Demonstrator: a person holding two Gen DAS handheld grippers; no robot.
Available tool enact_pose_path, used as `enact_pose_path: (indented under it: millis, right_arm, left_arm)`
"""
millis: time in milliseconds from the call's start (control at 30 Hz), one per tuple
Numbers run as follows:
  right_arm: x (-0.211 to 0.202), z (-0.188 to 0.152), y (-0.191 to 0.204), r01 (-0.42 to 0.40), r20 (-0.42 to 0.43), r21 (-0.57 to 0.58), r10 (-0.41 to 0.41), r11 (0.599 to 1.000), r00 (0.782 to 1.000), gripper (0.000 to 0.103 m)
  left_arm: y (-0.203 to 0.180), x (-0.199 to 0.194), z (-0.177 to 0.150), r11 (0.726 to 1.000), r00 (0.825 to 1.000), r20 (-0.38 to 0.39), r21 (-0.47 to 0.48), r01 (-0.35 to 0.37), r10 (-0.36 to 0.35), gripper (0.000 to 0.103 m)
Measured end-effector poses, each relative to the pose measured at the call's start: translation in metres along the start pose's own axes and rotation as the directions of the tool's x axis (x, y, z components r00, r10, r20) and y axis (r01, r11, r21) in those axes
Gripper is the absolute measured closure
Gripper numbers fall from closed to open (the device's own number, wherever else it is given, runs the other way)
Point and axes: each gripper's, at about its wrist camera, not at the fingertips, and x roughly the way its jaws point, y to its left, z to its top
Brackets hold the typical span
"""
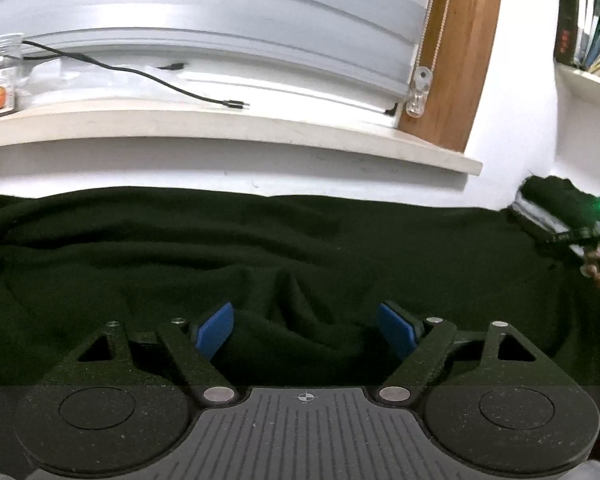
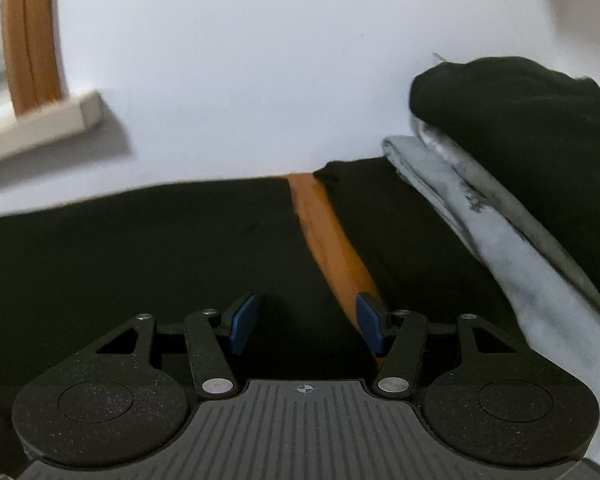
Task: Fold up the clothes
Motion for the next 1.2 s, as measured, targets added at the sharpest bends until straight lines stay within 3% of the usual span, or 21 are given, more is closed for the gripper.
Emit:
enact_pose_path:
  millis: [100, 233, 333, 433, 533, 600, 700, 733, 800, 867, 900, 967, 1067, 1200]
  right_arm:
    - [0.007, 0.001, -0.001, -0.035, -0.003, 0.015, 0.035, 0.999, 0.999, 0.051]
    - [0.007, 0.000, -0.001, -0.115, 0.011, -0.007, 0.115, 0.993, 0.993, 0.095]
    - [0.005, 0.005, 0.008, -0.076, 0.025, -0.065, 0.078, 0.995, 0.997, 0.096]
    - [-0.010, 0.022, 0.009, 0.003, 0.137, -0.079, 0.007, 0.997, 0.991, 0.097]
    - [-0.031, 0.048, 0.002, 0.129, 0.271, -0.055, -0.110, 0.990, 0.956, 0.097]
    - [-0.031, 0.063, -0.012, 0.206, 0.277, -0.008, -0.196, 0.978, 0.941, 0.097]
    - [0.000, 0.064, -0.029, 0.237, 0.114, -0.009, -0.234, 0.972, 0.966, 0.095]
    - [0.008, 0.060, -0.030, 0.255, 0.076, -0.018, -0.253, 0.967, 0.965, 0.092]
    - [0.010, 0.052, -0.025, 0.279, 0.084, -0.037, -0.275, 0.960, 0.958, 0.086]
    - [0.005, 0.048, -0.014, 0.255, 0.105, -0.054, -0.248, 0.965, 0.963, 0.068]
    - [0.003, 0.046, -0.008, 0.241, 0.114, -0.063, -0.233, 0.968, 0.966, 0.063]
    - [-0.003, 0.042, 0.007, 0.193, 0.137, -0.100, -0.178, 0.976, 0.974, 0.051]
    - [-0.016, 0.032, 0.046, 0.063, 0.161, -0.157, -0.037, 0.986, 0.986, 0.045]
    - [-0.032, 0.014, 0.119, -0.140, 0.138, -0.261, 0.180, 0.955, 0.974, 0.041]
  left_arm:
    - [0.004, 0.005, -0.001, 1.000, 1.000, -0.007, -0.009, 0.007, -0.007, 0.019]
    - [0.012, 0.006, -0.001, 0.998, 0.999, -0.009, -0.047, 0.031, -0.031, 0.018]
    - [0.013, 0.007, -0.001, 0.998, 0.999, -0.015, -0.047, 0.031, -0.032, 0.018]
    - [0.011, 0.006, -0.001, 0.999, 0.999, -0.016, -0.038, 0.034, -0.035, 0.018]
    - [0.009, 0.005, 0.000, 0.999, 0.999, -0.015, -0.021, 0.034, -0.034, 0.018]
    - [0.007, 0.004, 0.000, 1.000, 0.999, -0.014, -0.003, 0.029, -0.029, 0.018]
    - [0.005, -0.003, 0.001, 0.999, 0.999, 0.000, -0.013, 0.050, -0.050, 0.018]
    - [0.004, -0.006, 0.002, 0.998, 0.998, 0.006, -0.015, 0.055, -0.055, 0.018]
    - [0.005, -0.014, 0.004, 0.999, 0.999, 0.015, -0.008, 0.042, -0.042, 0.018]
    - [0.008, -0.023, 0.006, 1.000, 1.000, 0.022, 0.002, 0.013, -0.013, 0.017]
    - [0.011, -0.027, 0.007, 1.000, 1.000, 0.024, 0.006, -0.007, 0.007, 0.017]
    - [0.020, -0.036, 0.008, 0.999, 0.998, 0.029, 0.011, -0.048, 0.047, 0.015]
    - [0.036, -0.046, 0.006, 0.992, 0.992, 0.025, 0.023, -0.123, 0.122, 0.015]
    - [0.062, -0.060, 0.001, 0.972, 0.972, 0.008, 0.030, -0.234, 0.234, 0.015]
